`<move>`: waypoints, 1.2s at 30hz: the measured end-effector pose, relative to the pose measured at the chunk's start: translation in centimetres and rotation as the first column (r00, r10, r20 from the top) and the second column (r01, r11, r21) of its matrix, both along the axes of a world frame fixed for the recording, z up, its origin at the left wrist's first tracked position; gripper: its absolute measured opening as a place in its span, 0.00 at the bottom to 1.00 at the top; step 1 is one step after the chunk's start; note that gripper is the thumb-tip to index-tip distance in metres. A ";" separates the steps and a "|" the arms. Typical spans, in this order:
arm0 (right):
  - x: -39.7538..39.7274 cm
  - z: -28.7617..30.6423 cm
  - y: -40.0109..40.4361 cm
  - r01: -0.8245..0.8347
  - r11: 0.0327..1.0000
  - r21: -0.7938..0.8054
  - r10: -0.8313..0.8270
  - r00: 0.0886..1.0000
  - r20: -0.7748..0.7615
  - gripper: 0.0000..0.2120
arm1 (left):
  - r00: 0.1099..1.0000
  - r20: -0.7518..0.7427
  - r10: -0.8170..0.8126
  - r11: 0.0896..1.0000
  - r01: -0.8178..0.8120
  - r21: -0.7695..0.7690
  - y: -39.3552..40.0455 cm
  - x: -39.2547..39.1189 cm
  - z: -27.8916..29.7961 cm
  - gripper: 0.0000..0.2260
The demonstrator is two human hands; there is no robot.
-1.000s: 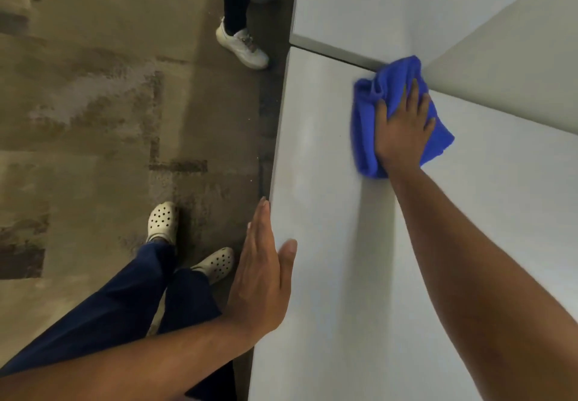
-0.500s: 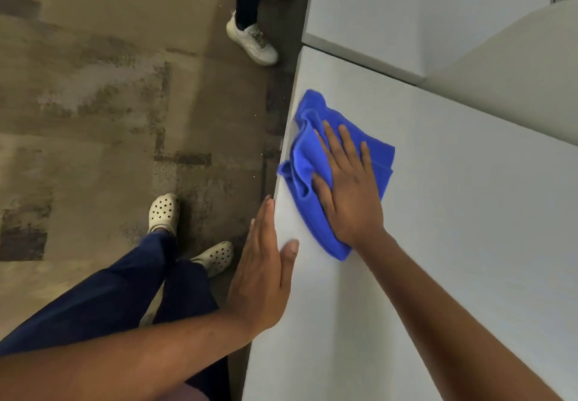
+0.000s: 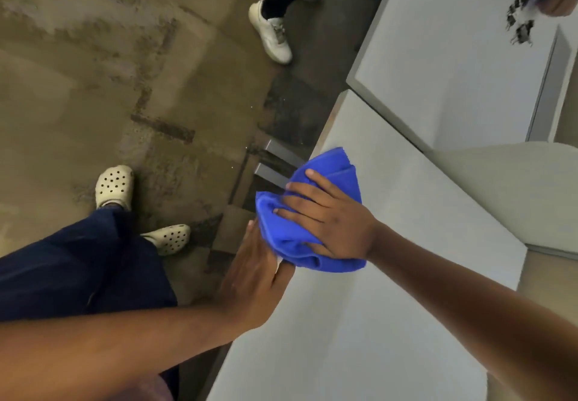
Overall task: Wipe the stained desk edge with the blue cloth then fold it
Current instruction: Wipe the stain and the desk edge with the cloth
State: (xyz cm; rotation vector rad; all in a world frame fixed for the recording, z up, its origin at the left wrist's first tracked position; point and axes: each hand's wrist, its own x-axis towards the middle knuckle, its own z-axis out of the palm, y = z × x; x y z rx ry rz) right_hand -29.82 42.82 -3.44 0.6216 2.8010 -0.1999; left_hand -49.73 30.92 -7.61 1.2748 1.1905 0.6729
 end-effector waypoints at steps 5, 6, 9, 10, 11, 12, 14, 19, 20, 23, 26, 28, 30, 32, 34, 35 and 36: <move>0.4 -0.3 2.6 -0.127 0.990 -0.057 0.128 0.992 0.002 0.28 | 0.997 0.076 -0.019 1.000 0.020 -0.016 0.5 0.0 -0.2 0.28; 0.6 -0.5 3.0 -0.119 0.990 -0.072 0.119 0.993 -0.006 0.28 | 0.997 0.078 -0.021 0.999 0.024 -0.030 0.6 0.2 -0.3 0.29; 1.5 -0.7 5.2 -0.037 0.996 -0.080 0.036 0.999 -0.020 0.29 | 0.998 0.059 -0.038 0.993 0.044 -0.107 0.8 0.3 -0.1 0.33; 1.9 -0.7 6.3 0.014 0.998 -0.065 -0.016 0.999 -0.031 0.30 | 0.998 0.038 -0.048 0.989 0.053 -0.136 0.7 0.3 0.1 0.34; 2.3 -0.7 7.7 0.072 0.996 -0.043 -0.074 0.996 -0.048 0.31 | 0.998 0.006 -0.063 0.985 0.063 -0.163 0.4 0.3 0.3 0.33; 2.7 -0.6 9.2 0.135 0.991 -0.020 -0.136 0.989 -0.061 0.33 | 0.997 -0.022 -0.076 0.979 0.070 -0.190 0.3 0.3 0.4 0.32; 3.0 -0.6 12.1 0.241 0.971 0.008 -0.239 0.969 -0.068 0.35 | 0.996 -0.042 -0.081 0.970 0.069 -0.235 0.1 0.4 0.6 0.32; 2.6 -0.8 16.0 0.421 0.907 0.029 -0.416 0.904 -0.101 0.31 | 0.995 -0.061 -0.076 0.960 0.056 -0.273 1.8 1.2 0.6 0.38; 2.3 -0.9 16.2 0.456 0.890 0.032 -0.450 0.886 -0.111 0.28 | 0.996 -0.061 -0.062 0.960 0.043 -0.276 2.3 1.6 0.7 0.38; 0.8 -1.3 15.1 0.613 0.789 0.041 -0.598 0.781 -0.180 0.20 | 0.998 -0.052 -0.019 0.965 0.005 -0.261 3.2 2.1 0.6 0.35; -1.0 -1.1 13.0 0.726 0.685 0.064 -0.687 0.672 -0.276 0.17 | 0.999 -0.042 0.011 0.979 -0.019 -0.204 3.3 2.0 0.3 0.31; -1.7 -0.8 10.9 0.725 0.685 0.076 -0.686 0.677 -0.268 0.16 | 0.999 -0.047 0.015 0.979 -0.024 -0.201 3.4 1.9 0.4 0.28; -2.5 -0.7 7.6 0.736 0.675 0.047 -0.711 0.666 -0.227 0.17 | 0.998 -0.059 0.039 0.981 -0.050 -0.186 3.5 1.8 0.5 0.23; -3.5 -0.6 3.8 0.765 0.644 -0.008 -0.754 0.632 -0.182 0.20 | 0.998 -0.036 0.050 0.980 -0.056 -0.189 3.8 1.7 0.5 0.15; -4.1 -0.6 1.5 0.825 0.564 -0.041 -0.817 0.551 -0.169 0.27 | 0.999 -0.008 0.047 0.981 -0.048 -0.191 4.0 1.5 0.4 0.12; -4.4 -0.6 1.2 0.866 0.497 -0.045 -0.858 0.484 -0.174 0.32 | 0.998 -0.024 0.052 0.984 -0.055 -0.171 4.1 1.5 0.4 0.13; -4.6 -0.6 1.4 0.906 0.420 -0.049 -0.896 0.405 -0.179 0.36 | 0.998 -0.041 0.054 0.986 -0.060 -0.155 4.0 1.5 0.4 0.14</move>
